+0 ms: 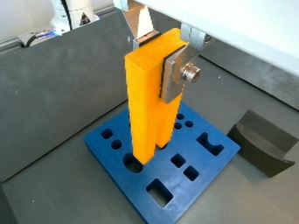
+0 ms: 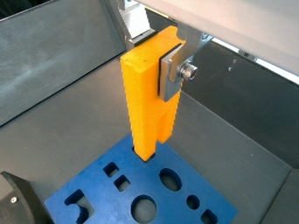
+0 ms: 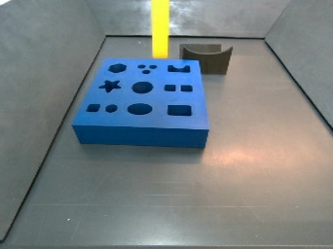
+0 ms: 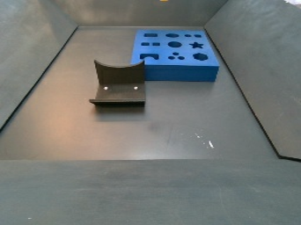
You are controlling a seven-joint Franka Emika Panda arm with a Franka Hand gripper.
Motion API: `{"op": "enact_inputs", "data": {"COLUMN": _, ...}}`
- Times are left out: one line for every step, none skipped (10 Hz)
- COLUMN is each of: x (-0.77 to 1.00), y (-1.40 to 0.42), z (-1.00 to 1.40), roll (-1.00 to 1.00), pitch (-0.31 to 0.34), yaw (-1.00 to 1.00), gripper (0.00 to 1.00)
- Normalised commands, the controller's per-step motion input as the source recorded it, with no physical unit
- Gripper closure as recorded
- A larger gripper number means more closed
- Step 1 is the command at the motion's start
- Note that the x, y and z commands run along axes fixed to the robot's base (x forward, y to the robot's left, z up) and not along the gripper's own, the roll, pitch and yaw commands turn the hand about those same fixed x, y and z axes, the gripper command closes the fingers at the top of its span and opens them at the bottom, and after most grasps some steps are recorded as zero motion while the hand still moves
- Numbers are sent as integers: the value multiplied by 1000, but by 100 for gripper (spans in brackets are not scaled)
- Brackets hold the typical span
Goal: Insert the double-square object.
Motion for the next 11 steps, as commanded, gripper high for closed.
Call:
{"op": "enact_inputs", "data": {"x": 0, "y": -177, "z": 0, "roll": 54, "pitch": 0, "yaw": 0, "gripper": 100}}
{"op": "enact_inputs", "data": {"x": 126, "y": -80, "z": 0, "roll": 0, "pitch": 7, "yaw": -14, "gripper": 100}}
{"op": "enact_inputs", "data": {"x": 334, "y": 231, "z": -383, "roll": -47, "pitch": 0, "yaw": -309, "gripper": 100}}
{"op": "enact_inputs", "data": {"x": 546, "y": 491, "z": -480, "roll": -97, "pitch": -7, "yaw": -426, "gripper": 100}}
{"op": "enact_inputs", "data": {"x": 686, "y": 440, "z": -517, "roll": -16, "pitch": 0, "yaw": -434, "gripper": 100}}
{"op": "enact_inputs", "data": {"x": 760, "y": 371, "z": -466, "roll": 0, "pitch": 0, "yaw": -469, "gripper": 100}}
{"op": "enact_inputs", "data": {"x": 654, "y": 314, "z": -323, "roll": 0, "pitch": 0, "yaw": -609, "gripper": 100}}
{"op": "enact_inputs", "data": {"x": 460, "y": 246, "z": -231, "roll": 0, "pitch": 0, "yaw": -769, "gripper": 100}}
{"op": "enact_inputs", "data": {"x": 411, "y": 229, "z": -214, "roll": 0, "pitch": -3, "yaw": -800, "gripper": 100}}
{"op": "enact_inputs", "data": {"x": 397, "y": 231, "z": -257, "roll": 0, "pitch": 0, "yaw": -794, "gripper": 100}}
{"op": "enact_inputs", "data": {"x": 394, "y": 231, "z": -269, "roll": 0, "pitch": 0, "yaw": -791, "gripper": 100}}
